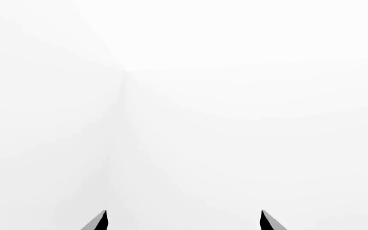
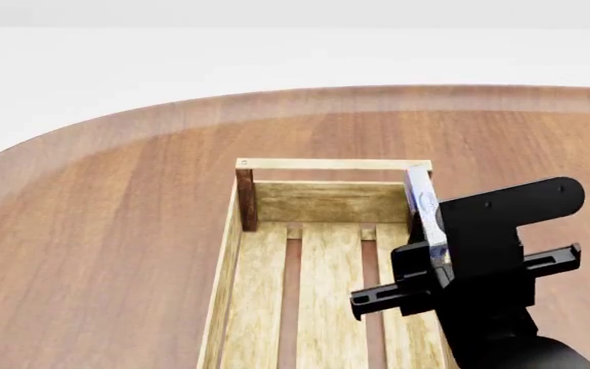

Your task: Pick up the cream cheese and put it in the tray.

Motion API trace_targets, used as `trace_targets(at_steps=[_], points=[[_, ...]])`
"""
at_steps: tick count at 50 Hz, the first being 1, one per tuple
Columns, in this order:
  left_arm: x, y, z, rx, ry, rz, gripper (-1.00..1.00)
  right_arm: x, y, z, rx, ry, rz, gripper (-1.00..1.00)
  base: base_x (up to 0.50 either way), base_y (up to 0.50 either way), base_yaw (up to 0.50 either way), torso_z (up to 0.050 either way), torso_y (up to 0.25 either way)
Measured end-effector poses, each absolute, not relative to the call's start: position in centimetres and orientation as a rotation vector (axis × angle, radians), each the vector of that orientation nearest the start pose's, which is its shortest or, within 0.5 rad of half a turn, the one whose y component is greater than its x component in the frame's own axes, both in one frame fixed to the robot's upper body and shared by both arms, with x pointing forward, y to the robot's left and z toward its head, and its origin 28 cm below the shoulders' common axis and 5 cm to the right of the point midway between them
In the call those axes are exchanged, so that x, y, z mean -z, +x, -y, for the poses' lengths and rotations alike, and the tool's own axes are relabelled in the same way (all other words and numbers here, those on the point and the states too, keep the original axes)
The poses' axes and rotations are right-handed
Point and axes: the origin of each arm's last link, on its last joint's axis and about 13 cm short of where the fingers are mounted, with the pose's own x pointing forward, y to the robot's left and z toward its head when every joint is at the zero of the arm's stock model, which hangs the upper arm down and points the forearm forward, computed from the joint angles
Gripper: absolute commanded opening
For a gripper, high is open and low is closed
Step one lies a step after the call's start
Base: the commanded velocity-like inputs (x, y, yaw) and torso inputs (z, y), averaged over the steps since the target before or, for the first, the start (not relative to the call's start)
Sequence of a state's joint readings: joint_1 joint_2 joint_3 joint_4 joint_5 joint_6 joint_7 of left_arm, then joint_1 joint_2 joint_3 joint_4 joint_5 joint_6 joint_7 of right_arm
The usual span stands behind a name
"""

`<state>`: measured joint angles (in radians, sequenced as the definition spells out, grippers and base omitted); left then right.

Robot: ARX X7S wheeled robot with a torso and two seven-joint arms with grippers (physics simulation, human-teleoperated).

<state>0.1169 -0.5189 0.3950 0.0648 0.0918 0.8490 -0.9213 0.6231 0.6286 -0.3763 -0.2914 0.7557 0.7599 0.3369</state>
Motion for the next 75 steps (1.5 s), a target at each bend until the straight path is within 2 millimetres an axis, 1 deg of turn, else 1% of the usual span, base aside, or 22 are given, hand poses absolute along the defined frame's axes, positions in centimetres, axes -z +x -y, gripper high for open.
trace_targets(at_steps=[16,23,33,46,66,75], points=[[-4.9,16.0,-23.3,-0.234,0.004,0.748,1.0,-16.8,27.7,14.1,-0.264,-0.092,-0.151,-1.0,0.0,0.0,0.0,0.0,0.001],[-4.9,15.9,-23.3,-0.234,0.005,0.748,1.0,-17.1,28.1,14.0,-0.306,-0.042,-0.187,-1.0,0.0,0.0,0.0,0.0,0.001],[-4.9,15.9,-23.3,-0.232,0.005,0.745,1.0,-18.1,29.3,14.0,-0.297,-0.01,-0.269,-1.0,0.0,0.0,0.0,0.0,0.0],[-4.9,16.0,-23.3,-0.229,0.005,0.742,1.0,-19.3,30.9,13.7,-0.262,-0.019,-0.34,-1.0,0.0,0.0,0.0,0.001,0.001],[-4.9,16.0,-23.3,-0.228,0.004,0.74,1.0,-20.4,33.9,12.6,-0.219,-0.008,-0.424,-1.0,0.0,0.0,0.0,0.0,0.001],[-4.9,16.0,-23.3,-0.229,0.002,0.74,1.0,-21.0,34.9,11.9,-0.206,-0.005,-0.465,-1.0,0.0,0.0,0.0,0.0,0.001]])
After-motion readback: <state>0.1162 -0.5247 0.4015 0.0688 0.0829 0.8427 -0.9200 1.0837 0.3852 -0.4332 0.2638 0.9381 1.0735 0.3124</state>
